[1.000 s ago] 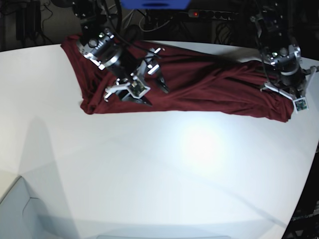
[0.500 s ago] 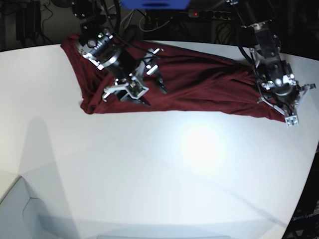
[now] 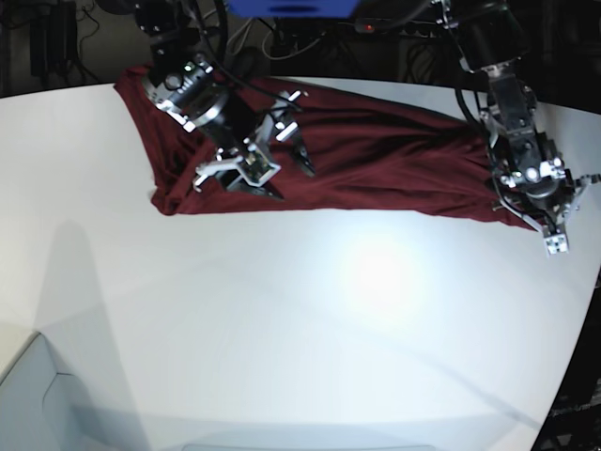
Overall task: Layout the t-shirt on the table in an organized manner, then fold the t-shirt properly
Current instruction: 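Grasp the shirt ends with both grippers, left gripper at the bundled end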
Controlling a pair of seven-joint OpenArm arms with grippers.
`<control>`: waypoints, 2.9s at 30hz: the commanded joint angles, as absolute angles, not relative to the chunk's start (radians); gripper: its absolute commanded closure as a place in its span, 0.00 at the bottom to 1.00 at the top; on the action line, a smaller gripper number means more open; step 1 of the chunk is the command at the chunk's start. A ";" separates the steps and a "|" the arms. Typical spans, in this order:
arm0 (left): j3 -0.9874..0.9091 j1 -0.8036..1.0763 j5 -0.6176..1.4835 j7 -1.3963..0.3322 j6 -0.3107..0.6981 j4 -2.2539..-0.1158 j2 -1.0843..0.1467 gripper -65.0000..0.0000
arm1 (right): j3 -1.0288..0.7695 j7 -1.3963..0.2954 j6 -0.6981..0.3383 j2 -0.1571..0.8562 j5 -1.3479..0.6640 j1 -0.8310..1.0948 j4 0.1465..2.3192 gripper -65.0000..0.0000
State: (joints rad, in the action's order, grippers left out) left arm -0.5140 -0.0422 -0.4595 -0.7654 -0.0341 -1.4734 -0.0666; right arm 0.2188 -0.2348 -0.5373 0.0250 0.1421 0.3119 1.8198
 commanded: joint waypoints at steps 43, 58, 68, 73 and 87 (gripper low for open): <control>-0.466 0.377 -0.466 -0.746 0.455 -1.906 0.030 0.73 | 0.225 -0.205 -0.539 0.021 0.127 0.309 1.834 0.48; -0.410 0.380 -0.470 -0.748 0.613 -1.911 -0.074 0.27 | 0.223 -0.205 -0.539 0.021 0.127 0.308 1.834 0.48; -0.407 0.367 -0.470 -0.746 0.616 -1.862 -0.081 0.27 | 0.220 -0.205 -0.539 0.021 0.127 0.306 1.834 0.48; -0.407 0.349 -0.470 -0.746 0.616 -1.825 -0.090 0.28 | 0.223 -0.205 -0.539 0.021 0.127 0.291 1.834 0.48; -0.387 0.303 -0.470 -0.746 0.616 -1.825 -0.104 0.50 | 0.220 -0.205 -0.539 0.022 0.127 0.282 1.797 0.48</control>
State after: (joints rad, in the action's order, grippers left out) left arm -0.3843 0.3054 -0.4671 -0.7551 0.6220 -1.8111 -0.0963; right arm 0.2192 -0.2352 -0.5373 0.0223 0.1425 0.2909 1.7821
